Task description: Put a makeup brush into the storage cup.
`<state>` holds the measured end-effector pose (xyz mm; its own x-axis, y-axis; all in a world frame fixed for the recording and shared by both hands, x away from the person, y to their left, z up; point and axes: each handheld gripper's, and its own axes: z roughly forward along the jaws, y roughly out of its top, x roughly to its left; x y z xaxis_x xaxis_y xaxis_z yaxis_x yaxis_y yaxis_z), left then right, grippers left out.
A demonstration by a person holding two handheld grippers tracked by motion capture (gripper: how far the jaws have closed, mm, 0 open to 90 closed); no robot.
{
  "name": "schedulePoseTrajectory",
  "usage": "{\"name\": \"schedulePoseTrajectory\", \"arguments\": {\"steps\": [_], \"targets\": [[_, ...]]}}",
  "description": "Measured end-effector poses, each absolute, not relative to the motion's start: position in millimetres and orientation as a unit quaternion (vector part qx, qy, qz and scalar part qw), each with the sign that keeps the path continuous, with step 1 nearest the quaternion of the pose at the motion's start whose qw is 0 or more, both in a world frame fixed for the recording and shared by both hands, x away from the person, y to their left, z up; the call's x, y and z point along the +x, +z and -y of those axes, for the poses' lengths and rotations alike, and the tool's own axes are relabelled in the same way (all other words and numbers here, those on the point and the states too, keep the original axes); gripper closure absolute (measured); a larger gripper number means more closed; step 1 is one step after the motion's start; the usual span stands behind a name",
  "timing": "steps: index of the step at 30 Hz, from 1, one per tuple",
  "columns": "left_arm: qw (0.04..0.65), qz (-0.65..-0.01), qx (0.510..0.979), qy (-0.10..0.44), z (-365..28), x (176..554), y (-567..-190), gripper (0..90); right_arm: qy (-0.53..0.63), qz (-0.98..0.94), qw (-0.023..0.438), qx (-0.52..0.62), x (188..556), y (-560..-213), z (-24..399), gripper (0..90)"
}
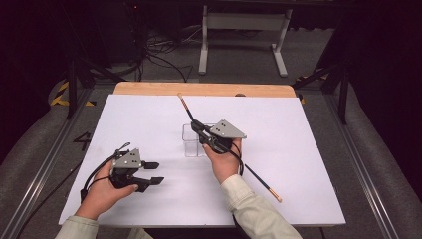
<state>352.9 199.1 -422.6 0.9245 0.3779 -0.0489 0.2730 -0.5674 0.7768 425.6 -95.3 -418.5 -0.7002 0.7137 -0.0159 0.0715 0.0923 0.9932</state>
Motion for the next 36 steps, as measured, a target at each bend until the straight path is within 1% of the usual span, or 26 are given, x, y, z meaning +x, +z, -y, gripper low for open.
{"name": "schedulePoseTrajectory", "arguments": {"steps": [25, 36], "targets": [[0.428, -0.183, 0.883, 0.060, -198.7, 352.6, -423.3, 45.4, 0.622, -0.682, 0.248, 0.293, 412.4, -419.4, 108.8, 83.0], [0.426, -0.184, 0.884, 0.058, -195.9, 352.6, -423.8, 45.5, 0.614, -0.689, 0.248, 0.296, 406.8, -416.3, 119.3, 84.3]]}}
